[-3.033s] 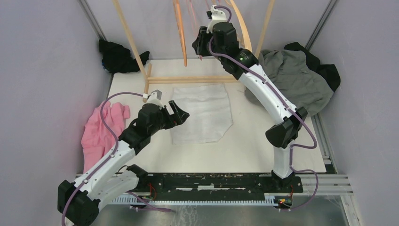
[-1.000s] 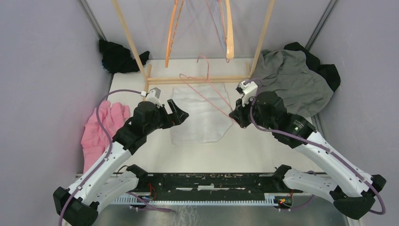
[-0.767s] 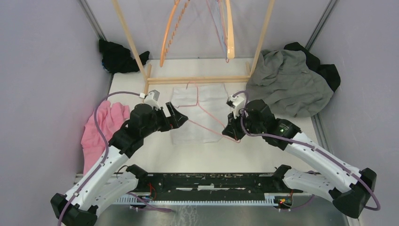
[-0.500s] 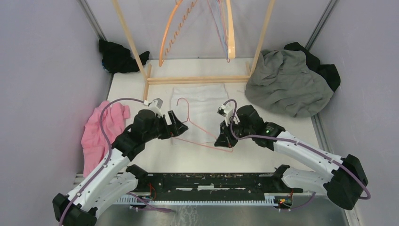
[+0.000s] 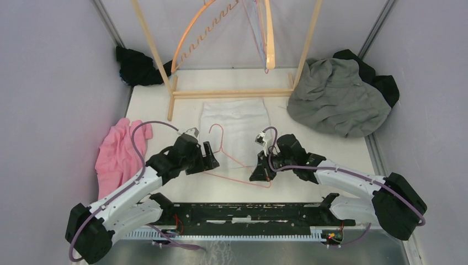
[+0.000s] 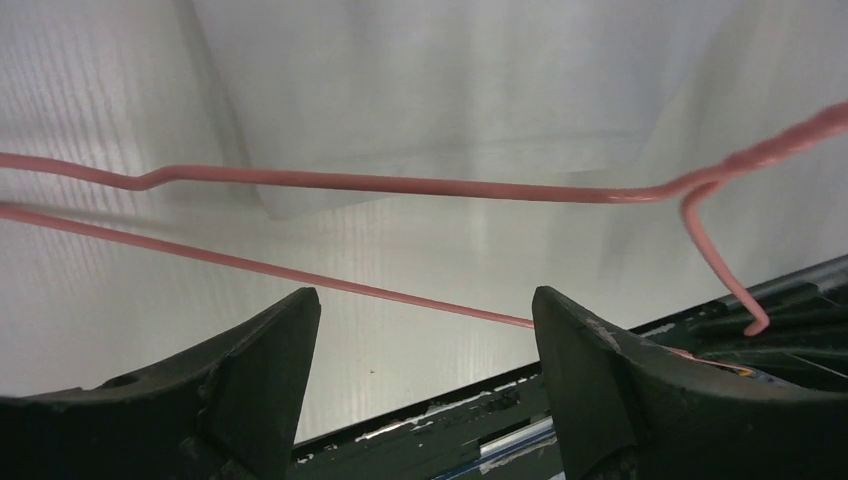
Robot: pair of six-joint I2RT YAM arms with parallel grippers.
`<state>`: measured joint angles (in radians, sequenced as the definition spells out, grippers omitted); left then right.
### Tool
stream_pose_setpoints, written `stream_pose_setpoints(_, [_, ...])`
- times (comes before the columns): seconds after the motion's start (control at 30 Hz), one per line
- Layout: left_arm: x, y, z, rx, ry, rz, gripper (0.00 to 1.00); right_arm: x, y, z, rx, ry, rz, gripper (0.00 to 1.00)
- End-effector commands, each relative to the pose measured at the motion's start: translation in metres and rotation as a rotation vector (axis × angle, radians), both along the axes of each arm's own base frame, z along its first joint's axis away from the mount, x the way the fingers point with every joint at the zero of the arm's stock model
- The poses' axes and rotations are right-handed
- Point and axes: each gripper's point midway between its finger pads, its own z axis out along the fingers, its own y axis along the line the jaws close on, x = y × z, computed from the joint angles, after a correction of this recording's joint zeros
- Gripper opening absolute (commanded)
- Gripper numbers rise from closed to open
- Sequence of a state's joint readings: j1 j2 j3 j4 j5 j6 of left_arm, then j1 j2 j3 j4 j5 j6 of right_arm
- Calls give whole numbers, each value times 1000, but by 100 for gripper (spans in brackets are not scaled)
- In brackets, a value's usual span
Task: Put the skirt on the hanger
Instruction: Hang the skirt on the hanger.
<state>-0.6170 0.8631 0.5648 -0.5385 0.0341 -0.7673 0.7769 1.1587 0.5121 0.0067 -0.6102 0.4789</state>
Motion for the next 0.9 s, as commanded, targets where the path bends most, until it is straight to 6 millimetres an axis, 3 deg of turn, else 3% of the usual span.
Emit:
stream_pose_setpoints(0.0, [9, 8, -9, 60, 24, 102, 84, 7, 4, 4, 46, -31, -38, 1])
stream_pose_setpoints(0.27, [14, 10, -24, 110, 39, 141, 84, -2, -5, -20, 19, 27, -72, 1])
stream_pose_setpoints(0.5, [24, 15, -39, 158, 38, 196, 84, 4, -14, -38, -35, 13, -123, 1])
stream_pose_setpoints(0.87, [39, 17, -52, 206, 26, 246, 81, 6, -16, -41, -47, 5, -134, 1])
